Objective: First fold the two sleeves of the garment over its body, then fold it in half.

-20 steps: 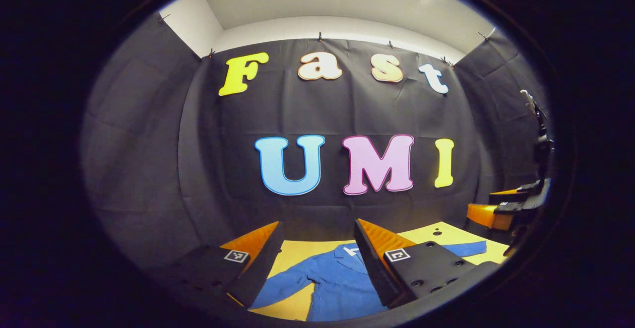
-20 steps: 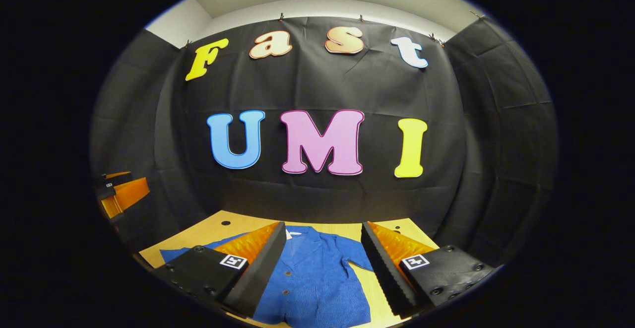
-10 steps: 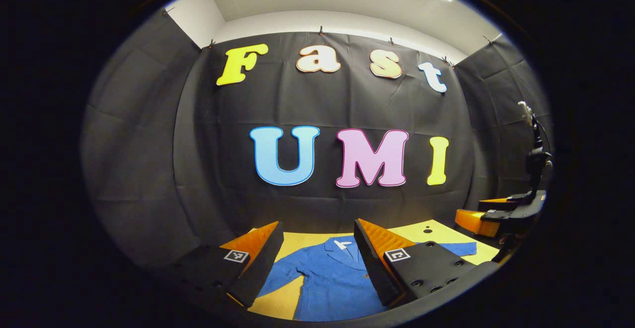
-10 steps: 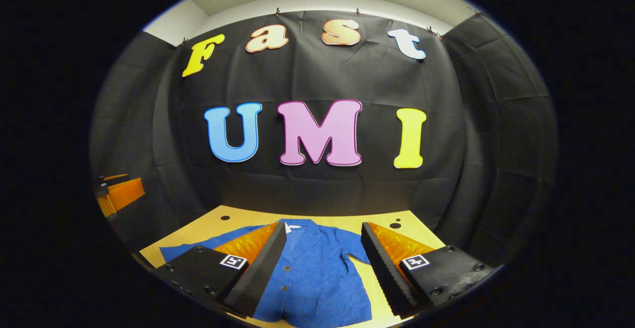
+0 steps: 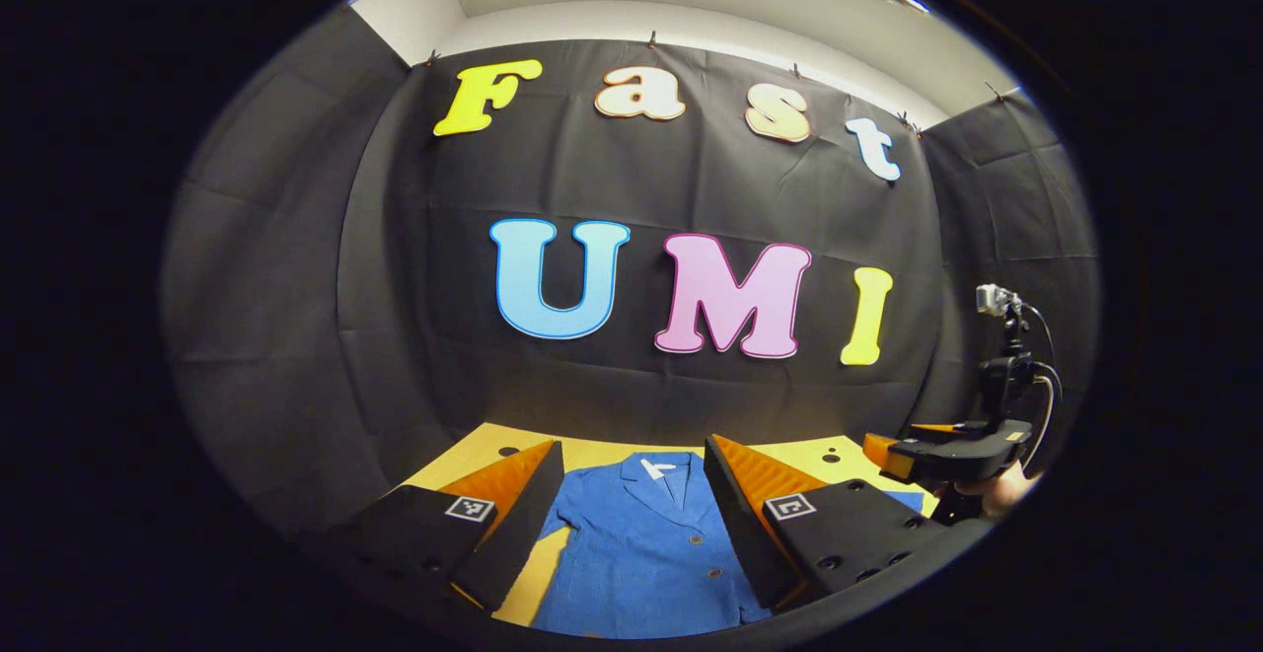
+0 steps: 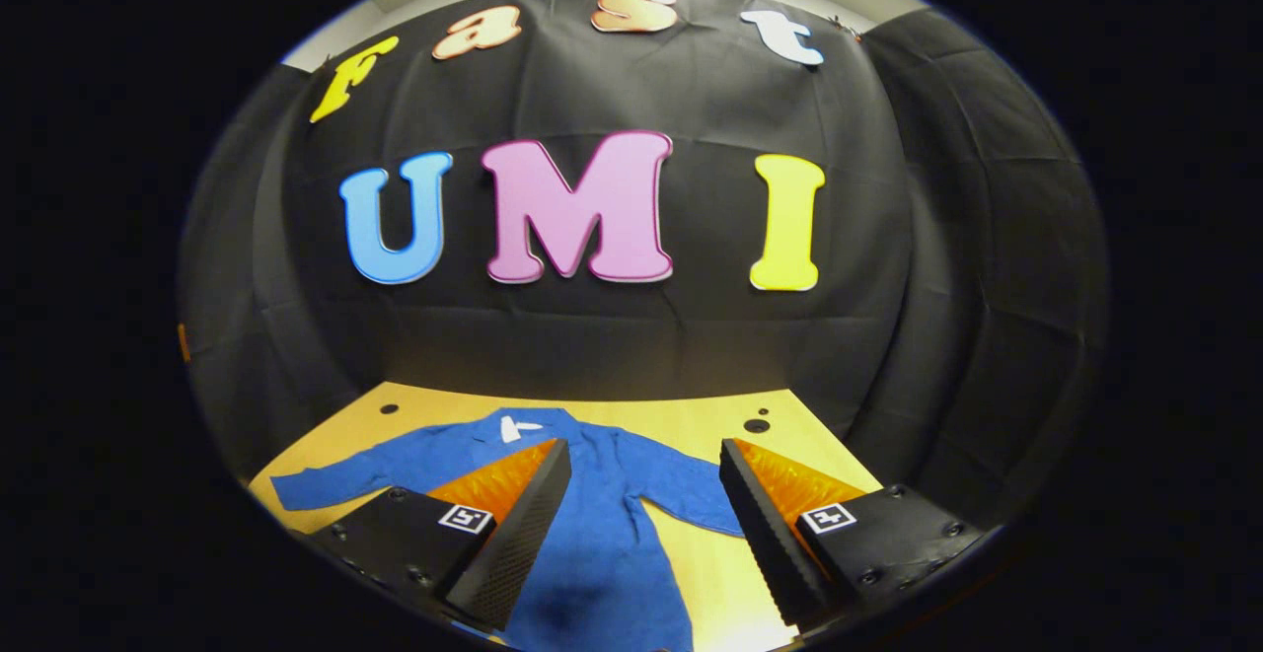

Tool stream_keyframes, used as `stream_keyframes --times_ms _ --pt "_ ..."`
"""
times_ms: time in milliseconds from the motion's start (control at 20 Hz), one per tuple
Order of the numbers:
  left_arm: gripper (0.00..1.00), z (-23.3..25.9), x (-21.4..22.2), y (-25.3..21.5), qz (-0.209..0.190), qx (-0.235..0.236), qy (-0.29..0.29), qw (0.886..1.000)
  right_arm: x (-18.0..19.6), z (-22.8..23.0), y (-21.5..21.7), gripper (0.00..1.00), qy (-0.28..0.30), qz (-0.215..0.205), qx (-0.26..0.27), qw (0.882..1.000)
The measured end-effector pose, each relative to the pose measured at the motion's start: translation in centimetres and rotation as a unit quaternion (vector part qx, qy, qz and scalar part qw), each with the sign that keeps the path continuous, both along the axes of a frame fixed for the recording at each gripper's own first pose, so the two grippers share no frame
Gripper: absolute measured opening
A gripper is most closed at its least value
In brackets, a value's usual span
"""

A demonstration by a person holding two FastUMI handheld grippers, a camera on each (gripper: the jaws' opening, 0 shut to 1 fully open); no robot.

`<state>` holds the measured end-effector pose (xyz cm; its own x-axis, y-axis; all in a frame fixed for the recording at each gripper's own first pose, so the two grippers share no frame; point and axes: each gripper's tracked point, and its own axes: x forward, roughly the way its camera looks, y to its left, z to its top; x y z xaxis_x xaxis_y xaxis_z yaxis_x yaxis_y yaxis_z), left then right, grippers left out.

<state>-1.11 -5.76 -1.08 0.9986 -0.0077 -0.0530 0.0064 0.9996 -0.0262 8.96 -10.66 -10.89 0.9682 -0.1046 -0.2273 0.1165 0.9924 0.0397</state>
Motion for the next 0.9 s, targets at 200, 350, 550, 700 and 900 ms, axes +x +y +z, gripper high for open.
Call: stream_keyframes --times_ms 200,350,550,700,900 --pt "0.82 -0.5 0.9 -2.1 0.002 0.002 0.012 1.000 2.3 -5.7 -5.4 0.97 0.052 -0.016 -0.025 0.998" --pt "0.82 -1.2 1.9 -4.0 0.007 0.003 0.027 1.000 3.3 -10.3 -9.4 0.97 0.106 -0.038 -0.022 0.993" --pt "0.82 -2.2 3.6 -6.9 0.006 -0.007 0.047 0.999 3.3 -16.7 -16.3 0.98 0.180 -0.098 0.001 0.979" --pt "0.82 -3.0 4.7 -9.0 0.002 -0.013 0.060 0.998 2.0 -20.5 -21.6 0.99 0.231 -0.171 0.044 0.957" --pt "0.82 -3.3 6.4 -11.5 -0.006 -0.014 0.076 0.997 -0.5 -24.5 -25.9 0.99 0.286 -0.229 0.084 0.927"
